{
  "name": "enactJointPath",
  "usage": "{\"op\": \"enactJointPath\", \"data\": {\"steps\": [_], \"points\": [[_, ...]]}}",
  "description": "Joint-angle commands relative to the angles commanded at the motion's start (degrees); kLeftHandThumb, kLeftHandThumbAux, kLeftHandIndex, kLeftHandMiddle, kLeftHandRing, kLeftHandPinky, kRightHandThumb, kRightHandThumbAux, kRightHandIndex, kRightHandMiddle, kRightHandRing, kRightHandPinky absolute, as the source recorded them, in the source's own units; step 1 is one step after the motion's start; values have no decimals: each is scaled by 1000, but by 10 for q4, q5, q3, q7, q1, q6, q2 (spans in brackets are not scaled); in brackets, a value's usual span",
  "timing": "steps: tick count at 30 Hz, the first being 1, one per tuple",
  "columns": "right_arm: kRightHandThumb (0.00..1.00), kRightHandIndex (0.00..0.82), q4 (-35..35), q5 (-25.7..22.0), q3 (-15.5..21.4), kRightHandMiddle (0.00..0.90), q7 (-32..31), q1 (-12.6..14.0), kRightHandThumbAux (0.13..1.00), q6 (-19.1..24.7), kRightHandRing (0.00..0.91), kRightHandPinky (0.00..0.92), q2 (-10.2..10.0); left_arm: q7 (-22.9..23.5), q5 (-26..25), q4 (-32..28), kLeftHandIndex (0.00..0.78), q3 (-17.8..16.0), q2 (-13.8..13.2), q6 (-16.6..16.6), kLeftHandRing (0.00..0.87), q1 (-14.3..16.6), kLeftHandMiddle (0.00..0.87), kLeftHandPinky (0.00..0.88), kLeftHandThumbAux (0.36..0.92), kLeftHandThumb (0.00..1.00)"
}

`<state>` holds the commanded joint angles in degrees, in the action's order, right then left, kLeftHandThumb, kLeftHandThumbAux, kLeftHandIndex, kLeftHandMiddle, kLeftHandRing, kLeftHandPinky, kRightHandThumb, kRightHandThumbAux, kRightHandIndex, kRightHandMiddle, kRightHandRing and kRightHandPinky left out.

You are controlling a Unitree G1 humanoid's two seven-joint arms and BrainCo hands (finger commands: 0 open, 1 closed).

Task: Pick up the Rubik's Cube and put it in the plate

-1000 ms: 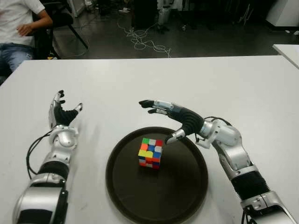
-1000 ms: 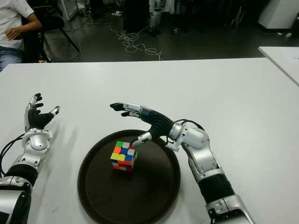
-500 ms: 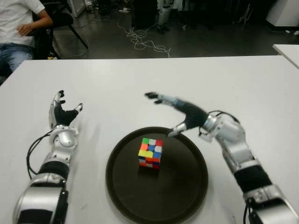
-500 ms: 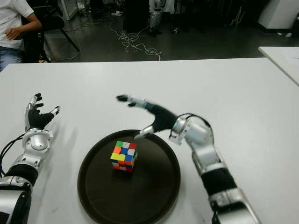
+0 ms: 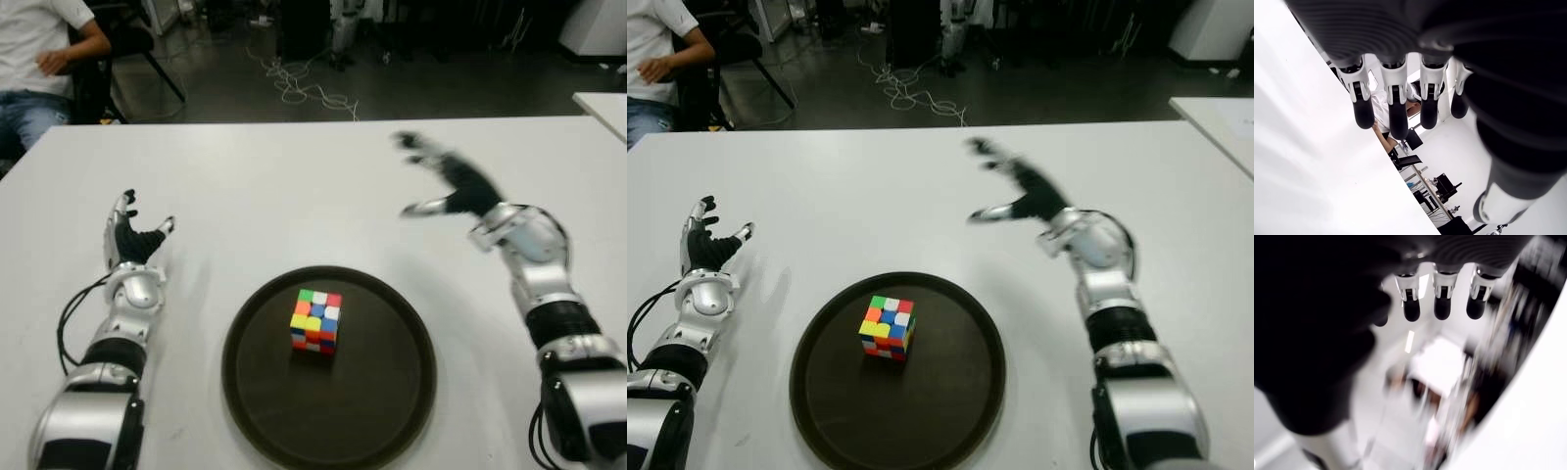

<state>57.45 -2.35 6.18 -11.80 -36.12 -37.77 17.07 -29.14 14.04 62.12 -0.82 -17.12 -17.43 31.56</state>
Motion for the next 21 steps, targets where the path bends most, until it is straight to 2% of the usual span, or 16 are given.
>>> {"op": "enactJointPath", "data": {"steps": [5, 9, 13, 21], "points": [[0, 8, 75, 15, 16, 20, 113, -19, 887, 14, 7, 21, -3, 1, -1, 2, 106, -1, -2, -8, 170, -3, 157, 212, 751, 335], [0, 16, 85, 30, 14, 24, 162, -19, 864, 10, 13, 19, -8, 3, -2, 3, 112, -2, -5, -10, 169, -4, 159, 212, 745, 326], [0, 17, 95, 55, 7, 8, 233, -21, 844, 25, 4, 9, -13, 4, -1, 4, 116, -1, -7, -15, 176, -8, 164, 224, 744, 315], [0, 29, 101, 85, -1, 21, 292, -21, 842, 42, 18, 24, -18, 7, -2, 1, 112, 0, -8, -17, 173, -12, 163, 212, 751, 301]]}}
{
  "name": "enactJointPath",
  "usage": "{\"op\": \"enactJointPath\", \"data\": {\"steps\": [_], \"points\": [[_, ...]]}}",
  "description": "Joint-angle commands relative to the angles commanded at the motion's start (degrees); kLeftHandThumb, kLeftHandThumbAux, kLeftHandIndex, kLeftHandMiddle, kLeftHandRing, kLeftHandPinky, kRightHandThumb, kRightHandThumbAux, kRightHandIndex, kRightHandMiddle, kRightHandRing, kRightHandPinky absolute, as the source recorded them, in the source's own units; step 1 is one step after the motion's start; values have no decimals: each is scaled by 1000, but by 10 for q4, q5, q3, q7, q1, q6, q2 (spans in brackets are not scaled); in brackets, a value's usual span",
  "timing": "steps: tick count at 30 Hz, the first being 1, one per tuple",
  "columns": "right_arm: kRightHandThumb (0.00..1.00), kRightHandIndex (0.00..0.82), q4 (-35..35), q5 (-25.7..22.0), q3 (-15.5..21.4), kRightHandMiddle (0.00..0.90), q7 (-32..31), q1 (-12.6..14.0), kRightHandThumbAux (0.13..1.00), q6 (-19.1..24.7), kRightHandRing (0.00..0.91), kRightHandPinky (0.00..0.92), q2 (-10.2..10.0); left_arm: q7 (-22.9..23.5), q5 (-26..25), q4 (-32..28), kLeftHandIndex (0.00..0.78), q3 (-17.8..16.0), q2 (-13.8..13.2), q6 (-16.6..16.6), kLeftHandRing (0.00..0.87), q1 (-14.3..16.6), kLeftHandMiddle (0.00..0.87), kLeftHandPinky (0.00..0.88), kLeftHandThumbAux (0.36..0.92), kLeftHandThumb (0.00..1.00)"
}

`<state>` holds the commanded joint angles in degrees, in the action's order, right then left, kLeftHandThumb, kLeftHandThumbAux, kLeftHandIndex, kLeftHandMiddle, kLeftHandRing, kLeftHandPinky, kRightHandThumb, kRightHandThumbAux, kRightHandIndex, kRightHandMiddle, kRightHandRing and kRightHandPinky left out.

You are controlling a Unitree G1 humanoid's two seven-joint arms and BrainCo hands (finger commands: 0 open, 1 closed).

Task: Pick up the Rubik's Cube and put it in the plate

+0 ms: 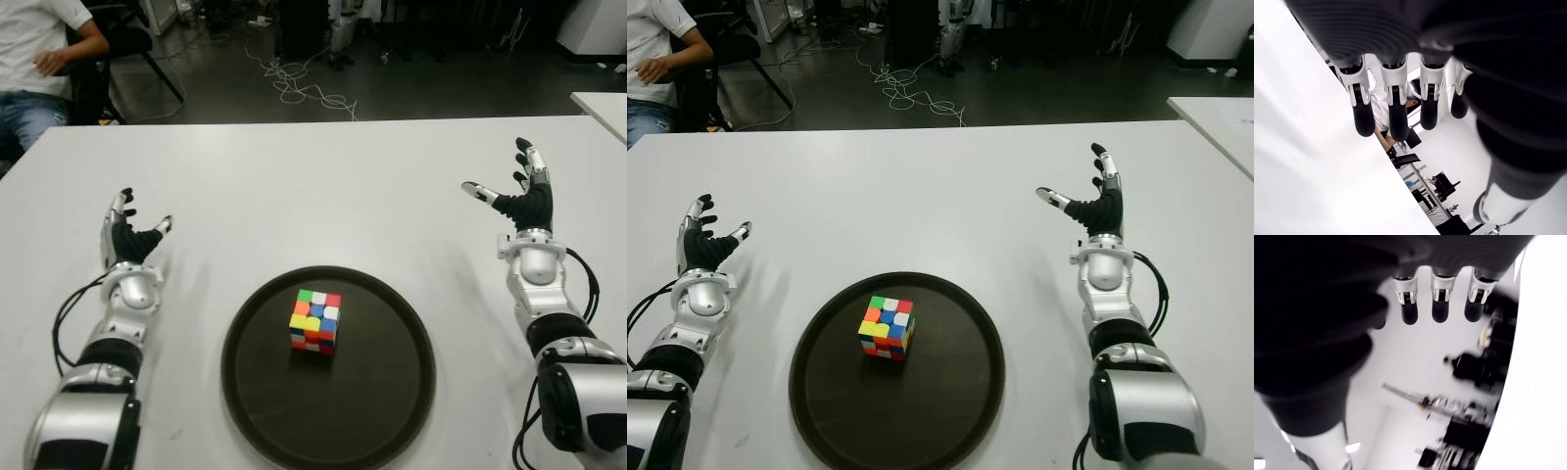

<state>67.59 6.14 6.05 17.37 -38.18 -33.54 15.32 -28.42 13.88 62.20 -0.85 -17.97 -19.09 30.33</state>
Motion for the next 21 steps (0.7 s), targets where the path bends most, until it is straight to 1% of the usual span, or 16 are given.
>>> {"op": "enactJointPath", "data": {"steps": [1, 3, 5, 7, 10, 16, 21], "points": [[0, 30, 0, 3, -1, 23, 3, 1, 841, 1, 20, 27, 0, 1, -1, 0, 112, 0, 0, 0, 173, 0, 163, 212, 752, 303], [0, 30, -5, 13, -7, 26, 14, 11, 834, -3, 22, 27, -4, 1, -1, 0, 112, -1, 0, 1, 175, 0, 165, 211, 753, 310], [0, 26, -21, 30, -20, 20, 30, 30, 827, -12, 14, 16, -10, 3, -3, 0, 111, -2, -1, 2, 179, -1, 168, 219, 753, 314], [0, 22, -30, 39, -27, 14, 38, 39, 822, -17, 7, 8, -12, 3, -3, 1, 110, -3, -1, 3, 184, 0, 171, 229, 754, 317], [0, 16, -30, 45, -32, 6, 37, 36, 819, -17, 2, 2, -8, 5, -4, 3, 111, -4, -2, 2, 192, 1, 176, 238, 755, 324], [0, 13, -27, 55, -42, 0, 36, 29, 809, -25, 0, 0, -5, 7, -7, 3, 113, -5, -1, 0, 185, 2, 172, 225, 743, 329], [0, 8, -16, 61, -46, 0, 41, 15, 800, -23, 0, 0, -4, 11, -7, -4, 107, -4, -1, 7, 167, 1, 161, 194, 735, 297]]}}
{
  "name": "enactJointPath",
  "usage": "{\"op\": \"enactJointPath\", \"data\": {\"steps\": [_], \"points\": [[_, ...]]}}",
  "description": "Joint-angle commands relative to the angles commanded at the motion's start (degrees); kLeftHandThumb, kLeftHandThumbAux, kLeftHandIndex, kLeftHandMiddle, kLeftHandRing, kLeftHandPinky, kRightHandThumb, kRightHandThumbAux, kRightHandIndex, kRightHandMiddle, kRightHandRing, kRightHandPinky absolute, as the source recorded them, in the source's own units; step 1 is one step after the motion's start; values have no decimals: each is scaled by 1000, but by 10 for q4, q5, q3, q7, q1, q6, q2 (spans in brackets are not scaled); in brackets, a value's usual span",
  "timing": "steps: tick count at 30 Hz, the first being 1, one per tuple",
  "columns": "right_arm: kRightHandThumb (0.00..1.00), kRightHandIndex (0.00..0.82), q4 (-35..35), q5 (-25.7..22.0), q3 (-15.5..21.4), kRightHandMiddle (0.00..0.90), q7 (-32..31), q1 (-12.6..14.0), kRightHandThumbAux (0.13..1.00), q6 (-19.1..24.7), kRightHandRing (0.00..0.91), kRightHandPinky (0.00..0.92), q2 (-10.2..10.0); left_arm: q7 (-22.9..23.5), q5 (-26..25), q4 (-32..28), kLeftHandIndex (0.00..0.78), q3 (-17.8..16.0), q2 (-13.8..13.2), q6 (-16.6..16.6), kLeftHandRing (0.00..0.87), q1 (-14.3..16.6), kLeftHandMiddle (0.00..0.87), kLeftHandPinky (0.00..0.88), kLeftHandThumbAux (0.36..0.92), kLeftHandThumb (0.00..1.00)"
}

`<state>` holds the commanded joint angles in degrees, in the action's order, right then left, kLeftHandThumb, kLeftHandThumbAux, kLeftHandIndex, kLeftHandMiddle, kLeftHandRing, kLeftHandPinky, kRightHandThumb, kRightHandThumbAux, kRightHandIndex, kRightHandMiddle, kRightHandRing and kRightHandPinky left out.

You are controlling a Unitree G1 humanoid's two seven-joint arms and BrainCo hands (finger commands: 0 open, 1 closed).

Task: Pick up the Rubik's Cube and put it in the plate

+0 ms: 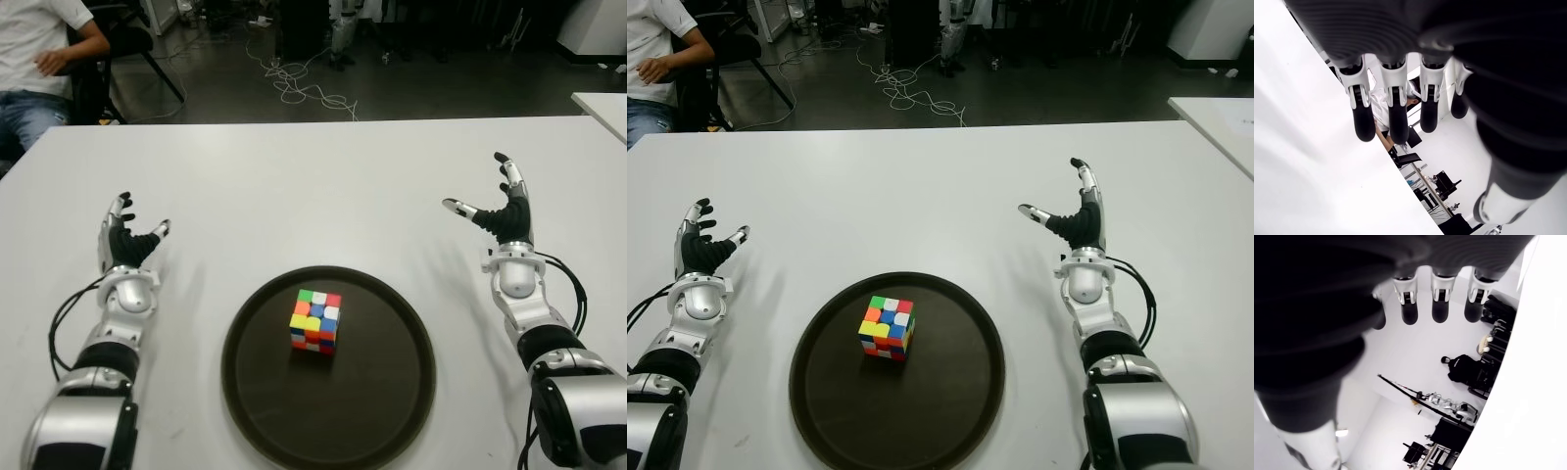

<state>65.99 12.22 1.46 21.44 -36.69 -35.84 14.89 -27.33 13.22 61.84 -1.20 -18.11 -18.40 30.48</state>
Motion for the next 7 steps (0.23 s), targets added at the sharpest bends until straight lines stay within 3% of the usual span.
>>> {"op": "enactJointPath", "data": {"steps": [7], "points": [[0, 13, 10, 14, -8, 0, 14, -3, 786, -12, 0, 0, 5, 5, -3, -3, 116, -2, 0, -2, 172, -1, 166, 208, 746, 316]]}}
